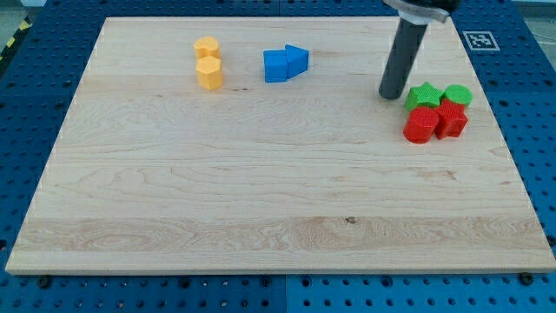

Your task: Push the green star top left to the board

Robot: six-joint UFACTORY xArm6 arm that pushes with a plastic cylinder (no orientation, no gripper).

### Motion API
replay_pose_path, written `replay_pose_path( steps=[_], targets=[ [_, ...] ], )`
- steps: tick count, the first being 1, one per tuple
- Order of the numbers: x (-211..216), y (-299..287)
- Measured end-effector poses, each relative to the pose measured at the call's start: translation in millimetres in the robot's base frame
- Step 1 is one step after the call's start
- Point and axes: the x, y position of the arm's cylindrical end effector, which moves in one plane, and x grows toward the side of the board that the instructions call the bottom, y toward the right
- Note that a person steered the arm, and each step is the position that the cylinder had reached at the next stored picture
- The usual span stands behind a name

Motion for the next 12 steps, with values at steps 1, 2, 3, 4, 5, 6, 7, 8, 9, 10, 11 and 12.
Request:
replay_pose_path(
  steps=[1,2,3,4,5,6,7,8,9,10,11,12],
  targets=[
    [-31.0,30.0],
    [-21.2,109.1],
    [0.4,112.7],
    [15.3,90.1],
    [30.6,63.1],
    [43.6,43.5],
    [44.1,13.5],
    [65.7,-16.0],
    [65.0,-31.3],
    [73.8,-5.8],
    [106.0,-7.7],
    [111.8,-45.1]
  ],
)
